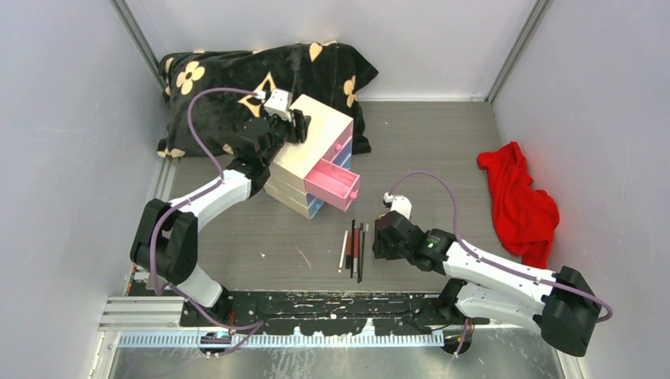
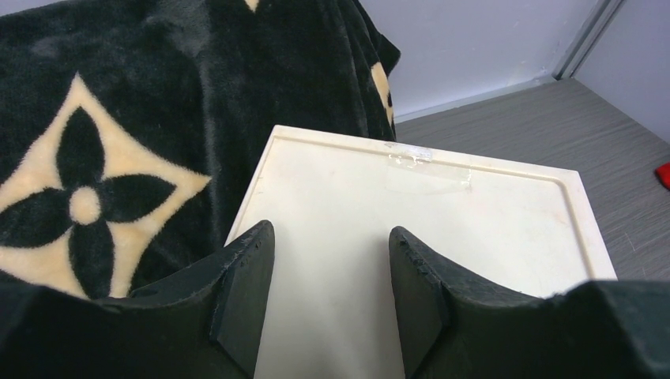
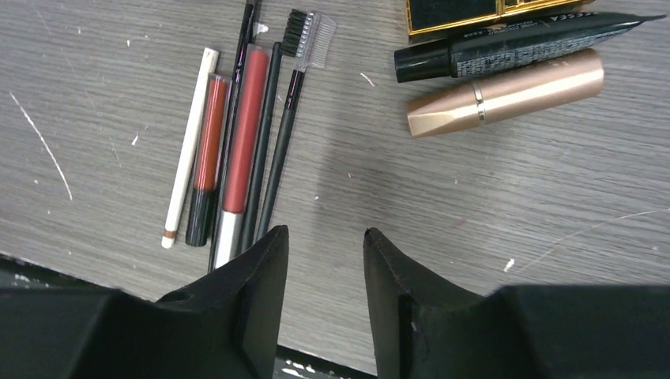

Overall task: Organize the makeup
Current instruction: Pick up the makeup brush from the center of the board.

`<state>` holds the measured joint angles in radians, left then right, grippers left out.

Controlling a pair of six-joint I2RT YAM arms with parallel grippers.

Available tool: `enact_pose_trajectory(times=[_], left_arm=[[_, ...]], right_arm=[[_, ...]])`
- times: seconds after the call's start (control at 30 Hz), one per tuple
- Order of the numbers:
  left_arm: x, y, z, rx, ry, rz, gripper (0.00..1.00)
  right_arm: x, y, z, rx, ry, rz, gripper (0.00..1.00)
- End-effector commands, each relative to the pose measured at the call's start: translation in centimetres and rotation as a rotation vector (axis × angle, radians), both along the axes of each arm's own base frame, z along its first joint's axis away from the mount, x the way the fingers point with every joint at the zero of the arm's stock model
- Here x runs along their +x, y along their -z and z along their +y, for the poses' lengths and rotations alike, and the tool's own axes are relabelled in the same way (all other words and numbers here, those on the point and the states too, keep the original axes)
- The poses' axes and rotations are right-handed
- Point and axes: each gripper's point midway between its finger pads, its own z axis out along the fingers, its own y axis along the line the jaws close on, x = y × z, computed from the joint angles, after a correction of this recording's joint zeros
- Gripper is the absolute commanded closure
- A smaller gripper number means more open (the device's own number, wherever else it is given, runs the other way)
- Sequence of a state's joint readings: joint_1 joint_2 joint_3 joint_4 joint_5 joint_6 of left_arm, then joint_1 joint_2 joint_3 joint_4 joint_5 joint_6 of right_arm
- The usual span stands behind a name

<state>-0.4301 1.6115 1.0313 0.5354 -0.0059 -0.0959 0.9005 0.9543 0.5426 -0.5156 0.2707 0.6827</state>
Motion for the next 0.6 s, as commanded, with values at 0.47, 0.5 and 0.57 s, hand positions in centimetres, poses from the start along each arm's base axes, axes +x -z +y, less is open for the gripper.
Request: enact_pose_trajectory(times=[0.47,0.5,0.57], left_arm=[[-7.3,20.2,4.8,0.216,-0.096,0.657,0.43],[-7.4,20.3,4.7,0.215,-0.093,0.659,0.43],[-7.3,20.2,4.6,0.214,-0.092,0.658,0.43]], right_arm=[[2.6,2.8,3.4,0.111,0.2,-0.044,0.56],[2.6,3.0,3.4,0.106,0.199,-0.041,0.56],[2.5,3.3,3.5,0.095,0.2,-0.034,0.56]])
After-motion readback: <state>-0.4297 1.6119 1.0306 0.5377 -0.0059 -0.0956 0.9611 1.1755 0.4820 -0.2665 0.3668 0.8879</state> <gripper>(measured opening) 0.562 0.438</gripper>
